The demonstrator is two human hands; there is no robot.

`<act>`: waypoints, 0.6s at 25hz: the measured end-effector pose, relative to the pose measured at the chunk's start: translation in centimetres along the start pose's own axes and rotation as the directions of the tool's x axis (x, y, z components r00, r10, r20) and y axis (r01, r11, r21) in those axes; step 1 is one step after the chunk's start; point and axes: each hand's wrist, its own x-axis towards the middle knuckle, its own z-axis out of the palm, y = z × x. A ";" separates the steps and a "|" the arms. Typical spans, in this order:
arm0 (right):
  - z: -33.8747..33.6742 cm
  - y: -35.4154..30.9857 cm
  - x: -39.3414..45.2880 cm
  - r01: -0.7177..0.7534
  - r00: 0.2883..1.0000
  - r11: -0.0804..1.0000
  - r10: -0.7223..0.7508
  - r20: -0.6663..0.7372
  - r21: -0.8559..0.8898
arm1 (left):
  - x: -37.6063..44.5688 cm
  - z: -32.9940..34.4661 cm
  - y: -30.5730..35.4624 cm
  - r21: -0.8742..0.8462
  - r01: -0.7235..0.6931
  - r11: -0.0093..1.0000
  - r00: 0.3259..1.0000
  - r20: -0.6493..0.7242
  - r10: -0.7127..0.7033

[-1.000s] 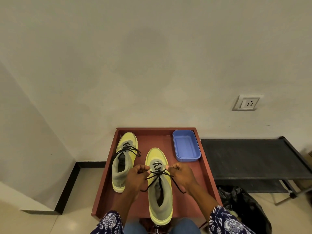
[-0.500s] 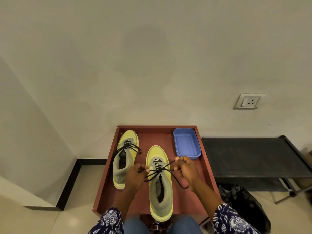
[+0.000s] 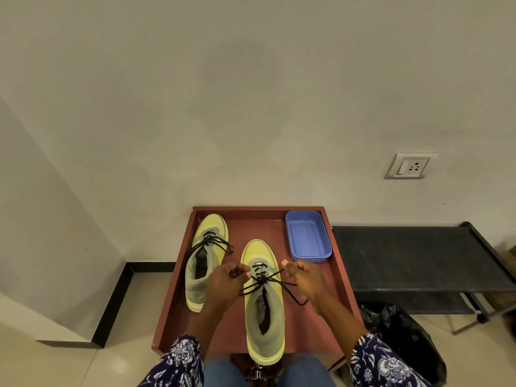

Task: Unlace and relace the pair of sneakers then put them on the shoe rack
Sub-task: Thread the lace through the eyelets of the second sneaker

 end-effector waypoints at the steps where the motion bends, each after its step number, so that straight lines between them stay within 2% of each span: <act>1: -0.1 -0.2 0.0 -0.001 1.000 1.000 0.001 -0.012 0.026 | 0.1 -0.2 0.0 0.008 -0.006 1.000 1.000 0.006 0.006; 10: -1.2 0.6 0.6 0.003 0.989 0.975 0.030 -0.145 0.223 | 0.0 -0.9 0.1 0.145 -0.072 0.987 0.997 0.004 0.072; 13: -1.0 0.6 0.5 0.084 0.985 0.993 -0.070 -0.158 0.083 | 0.0 -1.0 0.3 0.182 -0.112 0.977 0.993 -0.006 0.115; 15: -1.0 0.6 0.6 0.138 0.983 0.982 -0.152 -0.103 -0.130 | 0.0 -1.0 0.4 0.184 -0.128 0.975 0.992 0.009 0.128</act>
